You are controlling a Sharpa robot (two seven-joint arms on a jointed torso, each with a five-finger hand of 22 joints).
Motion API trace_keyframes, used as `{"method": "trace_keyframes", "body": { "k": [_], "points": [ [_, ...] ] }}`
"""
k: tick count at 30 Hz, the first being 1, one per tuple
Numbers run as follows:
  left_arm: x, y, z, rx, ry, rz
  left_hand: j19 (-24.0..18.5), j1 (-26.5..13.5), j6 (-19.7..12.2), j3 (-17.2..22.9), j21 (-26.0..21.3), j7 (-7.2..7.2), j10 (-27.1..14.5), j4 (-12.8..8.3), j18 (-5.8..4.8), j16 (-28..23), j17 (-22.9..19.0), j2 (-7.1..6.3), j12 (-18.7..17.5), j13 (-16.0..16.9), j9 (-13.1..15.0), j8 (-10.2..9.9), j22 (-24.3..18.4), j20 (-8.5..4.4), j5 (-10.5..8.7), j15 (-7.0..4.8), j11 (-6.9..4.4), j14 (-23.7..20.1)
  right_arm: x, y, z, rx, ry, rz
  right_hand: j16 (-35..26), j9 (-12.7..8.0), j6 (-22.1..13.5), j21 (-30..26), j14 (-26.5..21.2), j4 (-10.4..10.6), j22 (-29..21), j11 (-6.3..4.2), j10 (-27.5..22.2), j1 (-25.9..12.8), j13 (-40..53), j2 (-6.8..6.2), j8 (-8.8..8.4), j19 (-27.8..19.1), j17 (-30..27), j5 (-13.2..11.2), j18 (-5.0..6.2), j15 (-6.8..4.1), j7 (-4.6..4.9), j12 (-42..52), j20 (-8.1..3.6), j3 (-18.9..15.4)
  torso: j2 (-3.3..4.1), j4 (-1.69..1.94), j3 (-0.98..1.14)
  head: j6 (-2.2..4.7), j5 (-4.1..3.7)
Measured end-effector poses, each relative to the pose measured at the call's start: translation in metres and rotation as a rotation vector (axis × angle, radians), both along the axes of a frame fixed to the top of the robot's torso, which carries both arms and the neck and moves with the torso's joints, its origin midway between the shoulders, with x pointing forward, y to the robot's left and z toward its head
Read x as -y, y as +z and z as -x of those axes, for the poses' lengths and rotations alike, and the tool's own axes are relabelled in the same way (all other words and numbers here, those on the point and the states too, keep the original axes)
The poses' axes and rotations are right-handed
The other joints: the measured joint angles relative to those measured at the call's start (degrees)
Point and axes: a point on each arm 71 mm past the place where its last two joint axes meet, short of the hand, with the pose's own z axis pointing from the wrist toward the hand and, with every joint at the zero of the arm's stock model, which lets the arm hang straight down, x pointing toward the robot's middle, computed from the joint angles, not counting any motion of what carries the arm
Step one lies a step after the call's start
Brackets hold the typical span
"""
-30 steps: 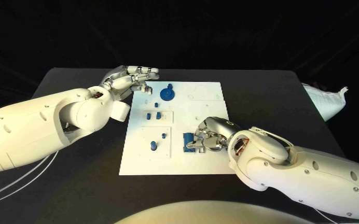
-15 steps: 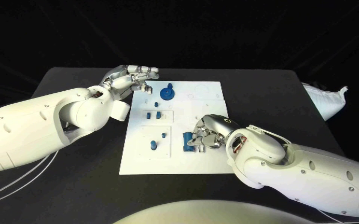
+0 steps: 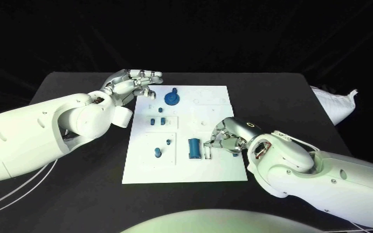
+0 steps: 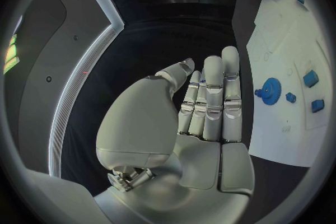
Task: Assemble the parts on the task board
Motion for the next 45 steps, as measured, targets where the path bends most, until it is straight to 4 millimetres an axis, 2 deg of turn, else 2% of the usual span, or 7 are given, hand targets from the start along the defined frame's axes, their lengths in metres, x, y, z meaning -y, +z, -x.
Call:
{"method": "trace_keyframes", "body": {
  "k": [2,4,10,15,22,37,45],
  "points": [
    [0.0,0.0,0.0,0.0,0.001,0.0,0.0,0.0,0.0,0.0,0.0,0.0,0.0,0.0,-0.01,0.0,0.0,0.0,0.0,0.0,0.0,0.0,0.0,0.0,0.0,0.0,0.0,0.0,0.012,0.003,-0.001,0.007,-0.02,0.005,0.0,-0.84,-0.91,0.0,0.0,-0.38,-0.08,0.6,-0.51,0.79,-0.55,0.62,-1.4,0.0,0.0,0.6,0.0,0.0,0.67,-1.08,0.0,0.71,-0.04,-0.05,-0.04,0.04,-0.19],
    [-0.001,0.0,0.0,0.0,0.002,-0.001,0.0,0.0,0.0,0.0,0.0,0.0,0.0,0.0,-0.01,0.0,0.0,0.0,0.0,0.0,0.0,0.0,0.0,0.0,0.0,0.0,0.0,0.0,0.021,0.005,-0.001,0.014,-0.032,0.008,0.0,-1.73,-1.17,0.0,0.0,-0.45,-0.48,1.12,-0.94,1.53,-1.29,0.46,-2.54,0.0,0.0,0.61,0.0,0.01,0.92,-2.23,0.0,0.93,-0.07,-0.16,-0.07,0.07,-0.25],
    [-0.003,0.0,0.0,0.0,0.004,-0.002,0.0,0.0,0.0,0.0,0.0,0.0,0.0,0.0,0.0,0.0,0.0,0.0,0.0,0.0,0.0,0.0,0.0,0.0,0.0,0.0,0.0,0.0,0.041,0.008,0.0,0.025,-0.056,0.029,0.0,-2.53,-0.79,-0.21,0.21,-0.29,-0.91,1.0,-1.24,1.84,-2.22,0.57,-2.98,-0.23,0.0,0.61,0.0,0.22,0.9,-3.46,0.23,1.09,-0.14,-0.59,-0.07,0.23,-0.34],
    [-0.003,-0.001,0.0,-0.001,0.004,-0.002,0.0,0.0,0.0,0.0,-0.21,0.0,0.0,0.0,-0.01,0.0,0.0,0.0,0.0,0.0,0.01,0.0,0.0,0.0,0.0,0.0,0.0,0.0,0.047,0.005,0.0,0.019,-0.059,0.053,0.0,-3.23,0.22,-0.21,0.2,0.02,-0.81,1.01,-1.24,1.84,-1.53,0.57,-3.64,-0.1,0.0,0.61,0.0,0.22,0.79,-2.67,0.36,1.41,-0.14,-0.87,-0.07,0.32,-0.54],
    [-0.003,-0.001,0.001,-0.001,0.002,-0.002,0.0,0.0,0.0,0.0,-0.21,0.0,-0.19,0.0,0.0,0.0,0.01,0.0,0.0,0.0,0.01,0.0,0.01,0.0,0.0,0.0,0.19,0.0,0.053,-0.001,-0.001,0.0,-0.059,0.096,0.0,-4.09,1.55,-0.21,0.21,1.06,-0.64,0.78,0.2,0.77,0.74,-0.49,-4.3,-0.01,-0.01,0.36,0.01,0.22,0.69,0.48,0.44,0.97,-0.14,-0.74,-0.1,0.49,-1.04],
    [-0.005,-0.001,0.001,-0.001,0.002,-0.005,0.0,0.0,0.0,0.0,-0.21,0.0,-0.19,0.0,-0.01,0.0,0.01,0.0,0.0,0.0,0.01,0.0,0.01,0.0,0.0,0.0,0.19,0.0,0.057,-0.012,-0.003,-0.028,-0.039,0.187,0.0,-4.77,3.09,-0.21,0.2,3.69,-0.65,0.77,0.21,-1.49,1.62,-2.24,-4.75,-0.02,0.02,0.36,0.0,0.21,0.38,1.06,0.44,0.1,-0.14,-0.85,-0.1,0.26,-0.74],
    [-0.005,-0.001,0.001,-0.002,0.002,-0.006,0.0,0.0,0.0,0.0,-0.21,0.0,-0.19,0.0,-0.01,0.0,0.01,0.0,0.0,0.0,0.02,0.0,0.01,0.0,0.0,0.0,0.19,0.0,0.053,-0.015,-0.001,-0.043,-0.016,0.21,0.0,-4.89,3.66,-0.21,0.21,4.7,-0.66,0.67,0.31,-2.15,1.91,-2.9,-5.19,-0.02,0.03,2.62,0.0,0.21,0.22,0.84,0.44,-0.59,-0.11,-0.8,-0.08,0.04,-0.75]
  ]
}}
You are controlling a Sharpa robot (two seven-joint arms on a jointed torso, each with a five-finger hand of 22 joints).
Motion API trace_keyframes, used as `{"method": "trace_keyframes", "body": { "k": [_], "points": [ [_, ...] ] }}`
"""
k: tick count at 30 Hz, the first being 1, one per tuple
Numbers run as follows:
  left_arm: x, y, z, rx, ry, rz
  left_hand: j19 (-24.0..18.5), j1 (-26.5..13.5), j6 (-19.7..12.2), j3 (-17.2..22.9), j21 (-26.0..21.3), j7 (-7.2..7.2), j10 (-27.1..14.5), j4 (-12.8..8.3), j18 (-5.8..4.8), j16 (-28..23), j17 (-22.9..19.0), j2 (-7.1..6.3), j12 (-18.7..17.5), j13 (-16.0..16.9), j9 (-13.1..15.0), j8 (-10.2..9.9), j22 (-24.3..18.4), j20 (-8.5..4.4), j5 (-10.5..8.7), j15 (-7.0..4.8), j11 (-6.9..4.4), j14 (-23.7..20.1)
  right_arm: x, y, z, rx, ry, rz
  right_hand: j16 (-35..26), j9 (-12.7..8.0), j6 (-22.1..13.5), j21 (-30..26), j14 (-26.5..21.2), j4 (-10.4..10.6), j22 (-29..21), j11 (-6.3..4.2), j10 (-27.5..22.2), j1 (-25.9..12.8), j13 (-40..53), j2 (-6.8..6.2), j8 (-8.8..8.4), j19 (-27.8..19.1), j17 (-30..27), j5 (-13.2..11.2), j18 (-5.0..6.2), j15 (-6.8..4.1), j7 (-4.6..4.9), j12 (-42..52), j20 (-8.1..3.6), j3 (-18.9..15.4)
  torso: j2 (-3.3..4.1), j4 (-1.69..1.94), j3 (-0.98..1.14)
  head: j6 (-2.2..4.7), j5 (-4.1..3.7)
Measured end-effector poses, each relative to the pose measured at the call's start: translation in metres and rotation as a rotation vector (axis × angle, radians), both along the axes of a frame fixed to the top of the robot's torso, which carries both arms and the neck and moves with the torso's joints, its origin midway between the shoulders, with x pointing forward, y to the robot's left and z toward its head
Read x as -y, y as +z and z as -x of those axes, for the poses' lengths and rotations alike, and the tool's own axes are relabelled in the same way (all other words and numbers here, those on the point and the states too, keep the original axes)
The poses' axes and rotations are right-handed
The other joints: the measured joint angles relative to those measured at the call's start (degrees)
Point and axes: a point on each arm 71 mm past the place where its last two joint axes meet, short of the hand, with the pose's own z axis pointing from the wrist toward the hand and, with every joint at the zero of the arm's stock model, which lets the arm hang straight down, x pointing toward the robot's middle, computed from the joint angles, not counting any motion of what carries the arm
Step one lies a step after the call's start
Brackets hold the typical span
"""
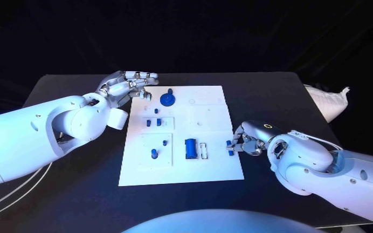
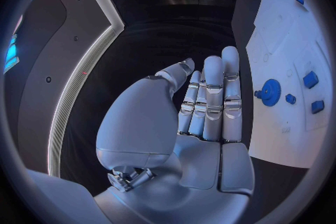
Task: Assemble the parts on the task board
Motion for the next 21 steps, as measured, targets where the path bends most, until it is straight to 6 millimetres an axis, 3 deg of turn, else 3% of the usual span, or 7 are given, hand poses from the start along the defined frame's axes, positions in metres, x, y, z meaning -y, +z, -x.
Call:
{"method": "trace_keyframes", "body": {
  "k": [10,13,17,21],
  "points": [
    [0.0,0.0,0.0,-0.001,-0.002,-0.002,0.0,0.0,0.0,0.0,0.0,0.0,0.0,0.0,0.0,0.0,-0.05,0.0,0.34,0.0,0.0,0.0,-0.06,0.0,0.0,0.0,0.0,0.0,-0.009,-0.003,0.0,0.008,0.029,0.017,0.0,0.04,0.18,0.0,0.0,0.0,-0.01,0.0,0.0,0.05,-0.02,0.0,0.05,0.0,-0.01,0.67,0.0,0.0,-0.18,-0.01,0.0,0.0,-0.01,0.02,-0.01,-0.21,0.13],
    [0.0,0.0,0.0,-0.001,-0.003,-0.003,0.0,0.0,0.0,0.0,0.0,0.0,0.0,0.0,0.0,0.0,-0.05,0.0,0.35,0.0,0.0,0.0,-0.06,0.0,0.0,0.0,0.0,0.0,-0.011,-0.004,-0.001,0.018,0.039,0.026,0.0,0.06,0.4,0.0,0.0,-0.8,-0.01,0.01,0.0,2.09,-0.07,0.01,-0.12,0.0,-0.01,1.21,0.0,0.0,0.01,-0.1,0.0,0.8,-0.03,0.03,-0.02,-0.27,0.13],
    [0.001,0.0,0.0,-0.001,-0.005,-0.003,0.0,0.0,0.0,0.0,0.0,0.0,0.0,0.0,0.0,0.0,-0.05,0.0,0.35,0.0,0.0,0.0,-0.06,0.0,0.0,0.0,0.0,0.0,-0.018,-0.004,-0.003,0.048,0.067,0.053,0.0,0.06,0.67,0.0,0.01,-3.66,-0.01,-0.01,-0.05,6.49,0.09,0.19,-0.72,0.0,-0.01,-2.78,0.0,0.05,-0.03,-0.52,0.0,3.66,-0.03,0.07,-0.02,-0.47,0.23],
    [0.002,0.0,0.0,-0.002,-0.008,-0.003,0.0,0.0,0.0,0.0,0.0,0.0,0.0,0.0,0.0,0.0,-0.05,0.0,0.35,0.0,0.0,0.0,-0.05,0.0,0.0,0.0,0.0,0.0,-0.024,-0.004,-0.004,0.088,0.108,0.101,0.0,-0.35,0.69,0.0,-0.07,-5.13,0.36,-0.07,-0.15,8.37,0.29,0.19,-1.0,0.0,-0.01,-3.58,0.0,0.16,-0.06,-0.53,0.0,5.13,-0.03,0.12,-0.02,-0.69,0.39]
  ]
}}
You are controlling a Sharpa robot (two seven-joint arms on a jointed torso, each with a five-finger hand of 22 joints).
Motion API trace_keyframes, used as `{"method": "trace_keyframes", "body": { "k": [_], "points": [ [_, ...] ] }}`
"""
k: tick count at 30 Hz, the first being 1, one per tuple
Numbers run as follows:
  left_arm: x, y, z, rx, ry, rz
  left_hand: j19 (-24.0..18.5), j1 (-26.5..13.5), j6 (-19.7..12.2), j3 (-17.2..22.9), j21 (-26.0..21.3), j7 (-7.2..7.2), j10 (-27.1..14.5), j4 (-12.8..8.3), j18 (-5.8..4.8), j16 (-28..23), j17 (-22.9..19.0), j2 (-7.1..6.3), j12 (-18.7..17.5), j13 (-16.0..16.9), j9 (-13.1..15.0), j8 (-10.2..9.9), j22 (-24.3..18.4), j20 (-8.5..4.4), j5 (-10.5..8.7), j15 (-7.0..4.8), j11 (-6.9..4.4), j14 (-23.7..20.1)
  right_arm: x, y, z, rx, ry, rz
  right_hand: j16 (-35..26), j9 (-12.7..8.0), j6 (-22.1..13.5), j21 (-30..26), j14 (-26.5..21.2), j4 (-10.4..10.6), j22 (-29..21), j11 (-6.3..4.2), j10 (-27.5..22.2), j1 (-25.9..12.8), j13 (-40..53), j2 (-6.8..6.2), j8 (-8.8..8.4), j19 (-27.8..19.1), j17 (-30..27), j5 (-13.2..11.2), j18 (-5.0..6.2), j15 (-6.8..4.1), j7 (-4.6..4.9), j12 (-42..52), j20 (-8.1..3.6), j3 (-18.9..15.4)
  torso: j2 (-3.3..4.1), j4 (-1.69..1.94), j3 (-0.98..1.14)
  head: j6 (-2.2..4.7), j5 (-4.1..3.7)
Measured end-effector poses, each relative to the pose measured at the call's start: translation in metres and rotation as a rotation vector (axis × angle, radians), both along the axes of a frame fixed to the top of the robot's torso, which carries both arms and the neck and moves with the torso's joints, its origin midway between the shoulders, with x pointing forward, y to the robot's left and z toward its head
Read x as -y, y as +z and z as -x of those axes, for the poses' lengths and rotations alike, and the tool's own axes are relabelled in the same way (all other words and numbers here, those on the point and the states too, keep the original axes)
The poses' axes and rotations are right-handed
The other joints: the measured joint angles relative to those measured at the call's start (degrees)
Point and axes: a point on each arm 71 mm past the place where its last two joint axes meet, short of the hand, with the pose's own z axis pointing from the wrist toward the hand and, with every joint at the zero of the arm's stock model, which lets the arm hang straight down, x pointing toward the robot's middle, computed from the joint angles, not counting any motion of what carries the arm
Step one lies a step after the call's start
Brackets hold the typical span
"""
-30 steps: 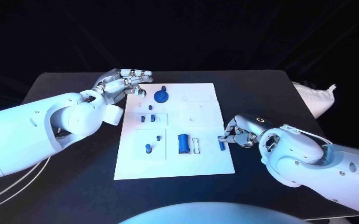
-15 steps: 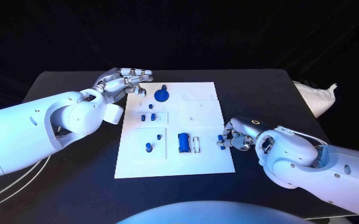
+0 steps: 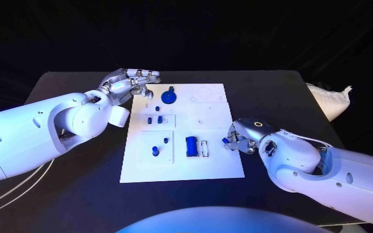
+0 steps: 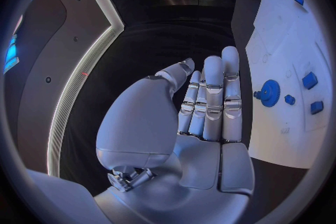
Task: Assemble the parts on the task board
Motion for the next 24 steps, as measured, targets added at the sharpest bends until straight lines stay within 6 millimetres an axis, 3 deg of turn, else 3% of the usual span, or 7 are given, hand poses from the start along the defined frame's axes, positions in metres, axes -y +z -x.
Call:
{"method": "trace_keyframes", "body": {
  "k": [4,16,24],
  "points": [
    [0.0,0.0,0.0,0.0,-0.001,0.0,0.0,0.0,0.0,0.0,0.0,0.0,0.0,0.0,0.0,0.0,0.0,0.0,0.0,0.0,0.0,0.0,0.0,0.0,0.0,0.0,0.0,0.0,-0.005,0.0,-0.001,0.028,0.037,0.053,0.0,-0.07,0.2,0.0,-0.19,-0.89,0.22,0.06,-0.06,1.12,0.04,-0.09,-0.13,0.0,0.0,-0.21,0.0,-0.06,-0.2,0.01,0.0,1.24,-0.03,0.02,-0.01,-0.04,0.08],
    [0.001,0.0,0.0,-0.001,-0.004,0.0,0.0,0.0,0.0,0.0,0.0,0.0,0.0,0.0,0.0,0.0,0.01,0.0,0.0,0.0,0.0,0.0,0.01,0.0,0.0,0.0,0.0,0.0,-0.013,0.001,0.0,0.05,0.089,0.131,0.0,-0.42,0.39,0.0,-0.08,-0.85,0.34,-0.13,-0.09,1.58,-0.55,-0.23,-0.23,0.0,-0.01,-0.47,0.0,-0.18,-0.21,-0.66,0.0,2.15,-0.08,-0.08,-0.03,-0.2,0.19],
    [0.002,0.0,0.0,-0.002,-0.006,0.0,0.0,0.0,0.0,0.0,0.0,0.0,0.0,0.0,0.0,0.0,0.01,0.0,0.0,0.0,0.0,0.0,0.01,0.0,0.0,0.0,0.0,0.0,-0.012,0.001,0.002,0.025,0.054,0.053,0.0,-0.63,0.93,0.0,-0.08,-2.51,0.45,-0.14,-0.1,1.82,-1.03,-0.47,-1.41,0.16,-0.01,5.37,0.0,-0.15,-0.35,-1.56,-0.16,8.26,-0.1,-0.03,-0.02,-0.15,0.35]
  ]
}}
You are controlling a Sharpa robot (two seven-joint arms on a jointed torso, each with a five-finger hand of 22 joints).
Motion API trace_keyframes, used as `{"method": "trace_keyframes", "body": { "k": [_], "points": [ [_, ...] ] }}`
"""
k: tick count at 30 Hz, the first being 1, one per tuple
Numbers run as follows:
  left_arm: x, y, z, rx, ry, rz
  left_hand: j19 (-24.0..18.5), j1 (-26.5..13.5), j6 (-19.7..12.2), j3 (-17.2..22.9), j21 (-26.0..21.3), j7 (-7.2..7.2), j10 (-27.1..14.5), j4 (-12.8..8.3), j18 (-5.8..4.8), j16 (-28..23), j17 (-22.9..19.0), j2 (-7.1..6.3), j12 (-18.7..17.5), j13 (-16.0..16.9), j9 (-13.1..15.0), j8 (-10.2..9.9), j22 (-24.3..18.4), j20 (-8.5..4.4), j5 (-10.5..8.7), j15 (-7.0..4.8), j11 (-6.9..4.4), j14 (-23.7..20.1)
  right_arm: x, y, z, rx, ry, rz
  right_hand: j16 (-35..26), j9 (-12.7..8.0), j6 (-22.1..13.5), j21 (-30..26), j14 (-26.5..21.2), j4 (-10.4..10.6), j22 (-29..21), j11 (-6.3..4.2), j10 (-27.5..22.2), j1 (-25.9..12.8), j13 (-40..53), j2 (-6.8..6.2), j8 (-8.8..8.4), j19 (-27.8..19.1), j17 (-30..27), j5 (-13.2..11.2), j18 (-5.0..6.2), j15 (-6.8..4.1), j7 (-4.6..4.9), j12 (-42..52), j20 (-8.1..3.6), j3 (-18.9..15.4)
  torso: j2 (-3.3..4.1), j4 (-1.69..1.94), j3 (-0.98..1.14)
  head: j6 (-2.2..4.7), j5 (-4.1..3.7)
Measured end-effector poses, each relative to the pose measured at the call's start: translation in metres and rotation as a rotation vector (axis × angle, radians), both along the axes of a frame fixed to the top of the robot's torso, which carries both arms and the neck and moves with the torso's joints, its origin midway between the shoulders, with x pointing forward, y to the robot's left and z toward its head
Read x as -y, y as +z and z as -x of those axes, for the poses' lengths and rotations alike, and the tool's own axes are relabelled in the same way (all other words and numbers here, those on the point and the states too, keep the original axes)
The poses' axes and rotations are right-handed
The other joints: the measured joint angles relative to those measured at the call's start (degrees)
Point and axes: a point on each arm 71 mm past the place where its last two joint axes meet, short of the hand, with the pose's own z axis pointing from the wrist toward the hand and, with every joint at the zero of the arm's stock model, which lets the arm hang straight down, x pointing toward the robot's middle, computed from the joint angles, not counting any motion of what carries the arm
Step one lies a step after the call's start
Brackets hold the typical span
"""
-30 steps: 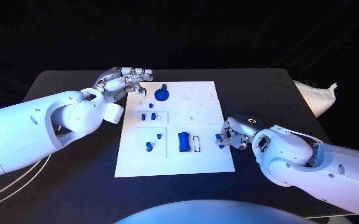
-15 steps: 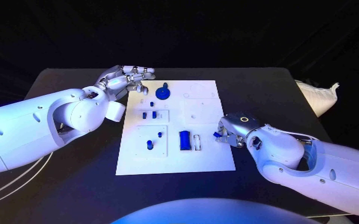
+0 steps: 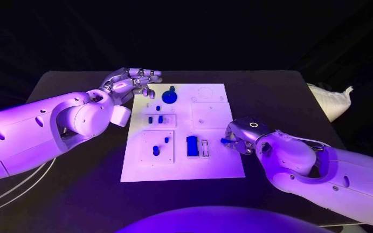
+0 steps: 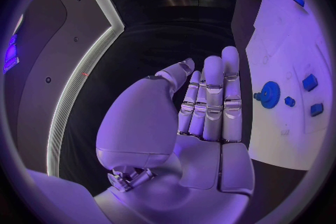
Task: Assemble the parts on the task board
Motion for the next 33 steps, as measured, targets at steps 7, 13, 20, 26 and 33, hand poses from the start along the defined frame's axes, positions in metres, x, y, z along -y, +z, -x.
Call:
{"method": "trace_keyframes", "body": {
  "k": [7,13,20,26,33],
  "points": [
    [0.0,0.0,0.0,0.0,-0.001,0.0,0.0,0.0,0.0,0.0,0.0,0.0,0.0,0.0,0.0,0.0,0.0,0.0,0.0,0.0,0.0,0.0,0.0,0.0,0.0,0.0,0.0,0.0,-0.001,-0.001,0.008,-0.096,-0.108,-0.23,0.0,-0.1,-0.45,0.0,0.06,2.38,-0.33,0.0,-0.01,0.21,-0.44,-0.25,-0.05,0.0,0.0,0.25,0.0,0.08,0.43,-0.82,0.0,5.57,0.01,0.0,0.02,0.15,0.13],
    [0.0,0.0,0.0,-0.001,-0.003,0.0,0.0,0.0,0.0,0.0,0.0,0.0,0.0,0.0,0.0,0.0,0.0,0.0,0.0,0.0,0.0,0.0,0.0,0.0,0.0,0.0,0.0,0.0,-0.004,0.01,0.007,-0.136,-0.177,-0.384,0.0,-0.08,-0.37,0.0,0.07,0.83,-0.32,-0.18,-0.2,-3.24,0.86,-3.84,0.0,-0.02,-0.01,0.26,0.0,0.08,0.57,-0.53,0.02,13.04,0.07,0.01,0.02,0.15,0.26],
    [0.001,0.0,0.0,-0.001,-0.004,0.001,0.0,0.0,0.0,0.0,0.0,0.0,0.0,0.0,0.0,0.0,0.0,0.0,0.0,0.0,0.0,0.0,0.0,0.0,0.0,0.0,0.0,0.0,-0.011,0.011,0.008,-0.202,-0.215,-0.469,0.0,0.04,-0.36,0.0,0.15,-1.84,-0.32,-0.18,-0.17,-7.25,0.05,-5.82,0.65,-0.02,-0.01,3.26,0.0,-0.06,0.56,-0.69,0.02,17.13,0.1,0.0,0.02,-0.02,0.51],
    [0.003,0.0,0.0,-0.001,-0.008,0.002,0.0,0.0,0.0,0.0,0.0,0.0,0.0,0.0,0.0,0.0,0.01,0.0,0.0,0.0,0.0,0.0,0.0,0.0,0.0,0.0,0.0,0.0,-0.019,0.006,0.007,-0.255,-0.219,-0.489,0.0,2.44,0.54,0.0,0.06,-1.04,-0.15,-0.5,0.16,-10.23,0.16,-6.85,0.7,-0.02,-0.01,6.06,0.0,-0.14,0.09,-0.69,0.02,16.35,0.1,-0.01,0.02,-0.15,0.55],
    [0.003,0.0,0.0,-0.002,-0.01,0.002,0.0,0.0,0.0,0.0,0.0,0.0,0.0,0.0,0.0,0.0,0.01,0.0,0.0,0.0,0.0,0.0,0.01,0.0,0.0,0.0,0.0,0.0,-0.026,0.001,0.004,-0.291,-0.214,-0.471,0.0,2.46,0.7,0.0,0.06,-0.68,-0.02,-0.7,0.37,-11.31,0.22,-6.57,0.87,-0.03,-0.01,6.88,0.0,-0.14,-0.06,-0.68,0.03,15.99,0.1,-0.02,0.02,-0.2,0.56]
  ]
}}
